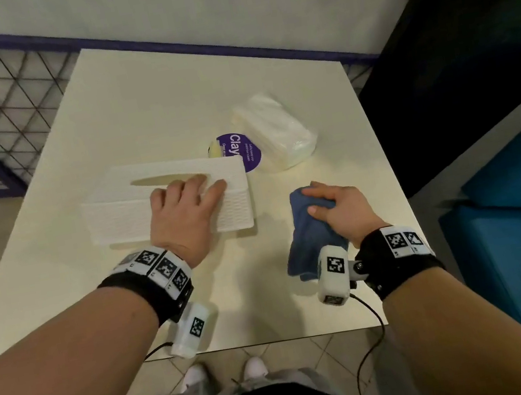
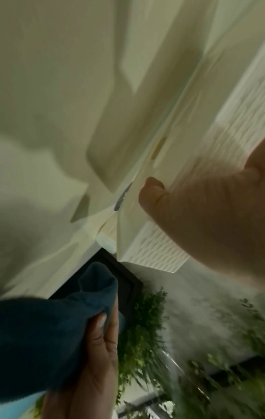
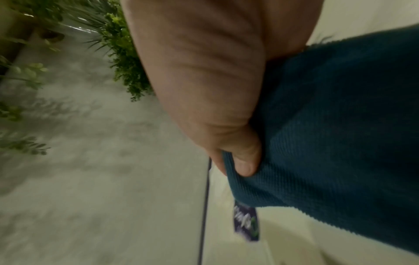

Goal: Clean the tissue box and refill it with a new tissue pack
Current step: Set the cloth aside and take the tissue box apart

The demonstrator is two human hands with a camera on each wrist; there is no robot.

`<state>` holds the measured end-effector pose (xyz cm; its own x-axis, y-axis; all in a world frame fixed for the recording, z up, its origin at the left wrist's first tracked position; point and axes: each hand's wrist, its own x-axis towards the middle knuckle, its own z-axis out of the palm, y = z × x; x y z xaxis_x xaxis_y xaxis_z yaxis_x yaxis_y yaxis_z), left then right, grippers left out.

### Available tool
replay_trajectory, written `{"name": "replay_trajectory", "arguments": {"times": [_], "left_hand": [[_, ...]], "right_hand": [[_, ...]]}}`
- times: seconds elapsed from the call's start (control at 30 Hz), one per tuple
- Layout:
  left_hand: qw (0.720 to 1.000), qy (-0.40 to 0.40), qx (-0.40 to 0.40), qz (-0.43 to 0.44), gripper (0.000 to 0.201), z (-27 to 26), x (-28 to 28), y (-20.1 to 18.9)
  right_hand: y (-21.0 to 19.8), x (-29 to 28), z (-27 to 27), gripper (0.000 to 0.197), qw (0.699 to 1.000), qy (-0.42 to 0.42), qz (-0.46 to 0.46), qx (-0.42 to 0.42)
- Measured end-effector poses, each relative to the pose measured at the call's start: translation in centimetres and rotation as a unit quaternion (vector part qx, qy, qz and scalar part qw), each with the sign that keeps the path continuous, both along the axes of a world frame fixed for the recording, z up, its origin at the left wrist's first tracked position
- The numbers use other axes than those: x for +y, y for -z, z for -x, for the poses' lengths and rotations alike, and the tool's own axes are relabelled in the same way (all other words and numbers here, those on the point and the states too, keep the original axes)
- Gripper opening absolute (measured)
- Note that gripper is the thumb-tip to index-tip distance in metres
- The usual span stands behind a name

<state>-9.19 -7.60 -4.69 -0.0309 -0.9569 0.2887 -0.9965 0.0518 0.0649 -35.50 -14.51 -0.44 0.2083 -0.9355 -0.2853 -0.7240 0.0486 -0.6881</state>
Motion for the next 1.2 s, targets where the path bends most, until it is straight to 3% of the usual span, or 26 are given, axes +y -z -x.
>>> {"name": "replay_trajectory", "arguments": {"times": [0.07, 0.13, 0.4, 0.47, 0.57, 0.63, 0.73, 0.83, 0.9, 0.97, 1.03, 1.1, 1.17, 1.2], "left_hand": [[0.999, 0.006, -0.019, -0.038, 0.083, 0.9, -0.5, 0.9], [0.997, 0.002, -0.026, -0.071, 0.089, 1.6, -0.7, 1.5], [0.991, 0.025, -0.006, -0.132, 0.082, 2.9, -1.3, 2.4], [0.994, 0.036, 0.024, -0.097, 0.079, 2.2, -0.9, 2.3], [0.994, 0.042, 0.099, -0.007, 0.054, 0.1, 0.4, 2.8], [0.985, 0.056, 0.163, -0.006, 0.035, -1.2, 1.7, 2.9], [0.959, 0.022, 0.275, -0.068, 0.022, -2.2, 3.6, 2.7], [0.932, -0.075, 0.341, -0.098, 0.015, -2.8, 4.1, 2.4], [0.886, -0.157, 0.399, -0.179, 0.015, -3.4, 3.8, 2.8], [0.773, -0.216, 0.542, -0.248, 0.026, -3.9, 3.6, 3.3], [0.652, -0.239, 0.673, -0.255, 0.038, -3.9, 3.6, 3.2], [0.590, -0.233, 0.737, -0.234, 0.038, -3.6, 3.4, 3.0], [0.539, -0.231, 0.787, -0.190, 0.033, -3.3, 3.1, 2.6], [0.514, -0.224, 0.810, -0.171, 0.040, -3.4, 2.9, 2.6]], "right_hand": [[1.2, -0.6, 1.2, 0.055, 0.993, -0.020, -0.010, 0.117], [1.8, -1.1, 1.5, 0.058, 0.984, -0.013, -0.014, 0.179], [0.1, -2.1, -4.4, 0.058, 0.995, -0.035, 0.019, 0.090], [-0.2, -2.3, -6.6, 0.061, 0.992, -0.065, 0.046, 0.100], [-0.5, -2.5, -9.7, 0.065, 0.983, -0.114, 0.111, 0.095], [-0.4, -2.8, -12.0, 0.085, 0.967, -0.181, 0.134, 0.123], [0.3, -3.7, -15.4, 0.127, 0.919, -0.292, 0.092, 0.248], [0.9, -4.7, -17.8, 0.139, 0.870, -0.355, 0.053, 0.337], [1.1, -4.7, -18.9, 0.134, 0.866, -0.363, 0.047, 0.340], [1.3, -4.2, -19.3, 0.126, 0.877, -0.355, 0.054, 0.319], [1.3, -3.9, -19.3, 0.119, 0.883, -0.347, 0.063, 0.311], [0.6, -3.7, -19.0, 0.109, 0.906, -0.315, 0.057, 0.278], [-0.3, -3.9, -18.3, 0.091, 0.946, -0.264, 0.027, 0.188], [-0.6, -4.2, -18.0, 0.079, 0.961, -0.243, -0.004, 0.130]]}}
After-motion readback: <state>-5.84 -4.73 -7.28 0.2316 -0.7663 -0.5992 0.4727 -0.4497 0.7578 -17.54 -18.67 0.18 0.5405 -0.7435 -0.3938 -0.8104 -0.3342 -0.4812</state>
